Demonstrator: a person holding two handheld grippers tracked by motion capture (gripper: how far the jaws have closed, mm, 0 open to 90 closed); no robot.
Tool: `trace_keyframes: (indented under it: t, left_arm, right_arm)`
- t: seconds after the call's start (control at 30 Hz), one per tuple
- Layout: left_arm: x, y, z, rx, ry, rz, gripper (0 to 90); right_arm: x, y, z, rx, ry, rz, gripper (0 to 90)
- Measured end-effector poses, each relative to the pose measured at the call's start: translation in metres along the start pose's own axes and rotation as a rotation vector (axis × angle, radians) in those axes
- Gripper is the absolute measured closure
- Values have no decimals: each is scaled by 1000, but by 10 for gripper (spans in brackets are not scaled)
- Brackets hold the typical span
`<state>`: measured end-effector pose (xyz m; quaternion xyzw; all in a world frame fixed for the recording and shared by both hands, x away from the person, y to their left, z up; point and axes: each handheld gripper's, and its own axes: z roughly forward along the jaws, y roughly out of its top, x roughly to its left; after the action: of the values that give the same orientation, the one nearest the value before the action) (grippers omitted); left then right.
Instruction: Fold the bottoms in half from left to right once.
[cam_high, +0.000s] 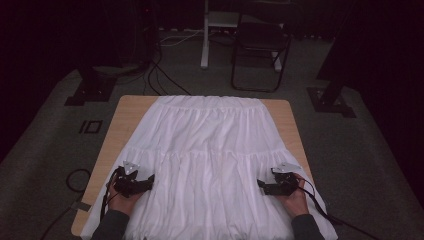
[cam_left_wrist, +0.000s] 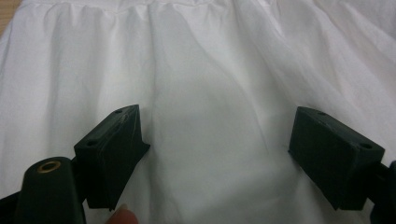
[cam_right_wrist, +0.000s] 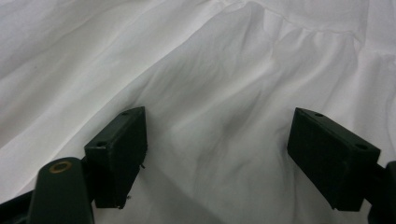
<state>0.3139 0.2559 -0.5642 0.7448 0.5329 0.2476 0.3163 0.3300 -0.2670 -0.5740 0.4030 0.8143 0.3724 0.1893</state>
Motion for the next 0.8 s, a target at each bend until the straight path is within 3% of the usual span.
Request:
trace_keyframes:
  t: [0.47,0.7,0.8]
  left_arm:
    - [0,0,0,-4,0,1,187]
    - [2,2,-6,-12,-4,1,291]
    - [5,4,-14,-43,-6,-14,302]
  right_arm:
    - [0,0,0,3,9,-7,170]
    - [0,0,0,3,9,-7,170]
    - [0,0,0,3,8,-6,170]
